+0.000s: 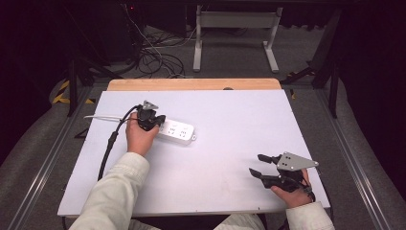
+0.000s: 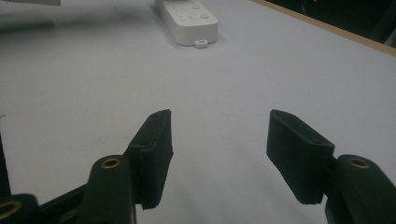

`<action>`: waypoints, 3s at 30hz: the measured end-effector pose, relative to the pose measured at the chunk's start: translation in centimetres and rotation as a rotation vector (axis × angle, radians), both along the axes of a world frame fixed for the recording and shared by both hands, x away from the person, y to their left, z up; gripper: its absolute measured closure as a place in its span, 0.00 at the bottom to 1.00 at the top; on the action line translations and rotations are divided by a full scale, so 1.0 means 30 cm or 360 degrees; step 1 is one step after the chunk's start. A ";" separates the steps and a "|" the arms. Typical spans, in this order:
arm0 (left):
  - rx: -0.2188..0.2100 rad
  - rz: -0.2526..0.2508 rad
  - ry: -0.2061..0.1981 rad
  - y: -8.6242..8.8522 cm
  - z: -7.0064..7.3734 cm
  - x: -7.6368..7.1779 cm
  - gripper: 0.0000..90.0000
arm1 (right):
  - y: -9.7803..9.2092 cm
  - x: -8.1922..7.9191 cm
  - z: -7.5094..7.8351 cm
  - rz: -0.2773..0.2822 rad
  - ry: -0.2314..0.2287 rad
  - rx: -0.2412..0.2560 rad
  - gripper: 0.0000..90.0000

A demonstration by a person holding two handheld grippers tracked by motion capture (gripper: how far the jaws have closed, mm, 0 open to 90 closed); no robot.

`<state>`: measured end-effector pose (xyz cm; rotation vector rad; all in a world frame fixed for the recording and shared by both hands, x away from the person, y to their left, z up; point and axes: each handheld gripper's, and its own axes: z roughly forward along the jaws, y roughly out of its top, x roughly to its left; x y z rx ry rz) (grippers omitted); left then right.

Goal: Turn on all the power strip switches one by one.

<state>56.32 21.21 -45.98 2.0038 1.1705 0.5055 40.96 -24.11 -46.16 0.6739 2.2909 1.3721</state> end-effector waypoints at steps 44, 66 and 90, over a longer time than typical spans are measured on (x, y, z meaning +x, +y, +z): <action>0.0156 0.0012 -0.0029 -0.018 -0.014 0.005 1.00 | 0.003 0.002 -0.004 0.0016 0.0008 -0.0014 0.46; 0.0029 0.0042 -0.0074 -0.024 0.029 0.003 1.00 | -0.003 0.001 -0.003 0.0008 0.0011 0.0002 0.46; 0.0013 -0.0129 -0.0027 -0.117 0.014 -0.021 1.00 | -0.002 0.001 -0.003 0.0011 0.0011 0.0005 0.46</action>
